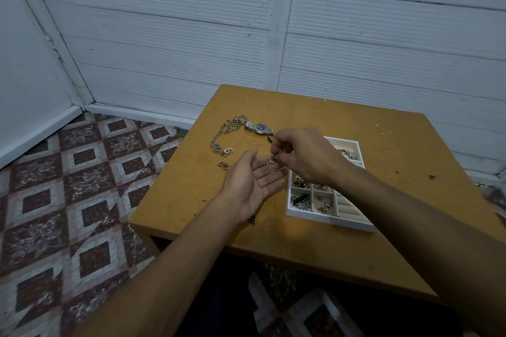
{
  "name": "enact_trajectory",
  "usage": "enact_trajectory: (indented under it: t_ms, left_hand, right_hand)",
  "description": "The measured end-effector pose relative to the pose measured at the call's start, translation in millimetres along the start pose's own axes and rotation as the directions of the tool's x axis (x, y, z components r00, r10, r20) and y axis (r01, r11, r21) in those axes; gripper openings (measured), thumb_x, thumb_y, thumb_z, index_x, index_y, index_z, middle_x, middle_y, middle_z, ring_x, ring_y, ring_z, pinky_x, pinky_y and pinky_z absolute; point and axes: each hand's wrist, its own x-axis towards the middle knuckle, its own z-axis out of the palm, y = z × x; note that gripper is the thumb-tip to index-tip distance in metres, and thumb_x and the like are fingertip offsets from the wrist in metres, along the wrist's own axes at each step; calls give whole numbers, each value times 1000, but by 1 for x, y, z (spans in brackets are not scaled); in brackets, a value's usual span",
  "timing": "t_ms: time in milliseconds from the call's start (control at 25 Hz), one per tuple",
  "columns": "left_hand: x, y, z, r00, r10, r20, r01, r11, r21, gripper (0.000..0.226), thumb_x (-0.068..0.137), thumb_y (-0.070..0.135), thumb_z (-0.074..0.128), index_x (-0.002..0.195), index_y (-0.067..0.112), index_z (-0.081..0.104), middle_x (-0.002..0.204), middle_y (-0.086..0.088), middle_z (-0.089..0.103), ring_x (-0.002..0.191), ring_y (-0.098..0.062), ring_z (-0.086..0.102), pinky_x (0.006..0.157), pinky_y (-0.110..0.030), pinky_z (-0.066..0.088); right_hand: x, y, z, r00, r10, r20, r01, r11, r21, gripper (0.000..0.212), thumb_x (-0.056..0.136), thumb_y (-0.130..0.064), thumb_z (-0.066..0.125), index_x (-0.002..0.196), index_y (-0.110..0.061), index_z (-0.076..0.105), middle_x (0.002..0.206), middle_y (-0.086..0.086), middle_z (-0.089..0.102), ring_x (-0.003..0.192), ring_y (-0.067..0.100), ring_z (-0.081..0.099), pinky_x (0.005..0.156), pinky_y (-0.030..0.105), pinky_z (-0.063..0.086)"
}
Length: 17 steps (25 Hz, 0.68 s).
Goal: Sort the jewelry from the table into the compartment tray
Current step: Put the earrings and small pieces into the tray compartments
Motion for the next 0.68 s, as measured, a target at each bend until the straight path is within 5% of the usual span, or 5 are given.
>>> enact_trajectory:
  t_ms: [240,400,680]
  left_hand:
    - [6,-1,7,996,-82,37,80,995,55,45,100,38,41,119,0,56,106,-21,68,98,-31,69,83,-39,57]
    - [10,-2,14,993,-109,50,102,987,122,43,99,39,41,109,1,60,89,-15,72,89,-27,70,79,-37,57]
    - [15,-1,30,992,-110,60,91,964,251,48,100,39,40,117,-2,58,103,-19,69,97,-28,68,82,-34,56]
  right_hand:
    - [-3,17,-3,999,38,-11,-38,999,11,13,86,-9,61,91,-18,69,87,-3,68,81,15,63,72,28,50]
    - [-9,26,-6,998,56,-27,-55,998,8,12,86,-10,62,90,-19,69,77,-14,58,78,12,60,69,25,45]
    - [-16,40,-14,993,98,-62,-98,995,3,11,87,-9,62,90,-17,69,82,-9,60,81,12,60,64,20,41]
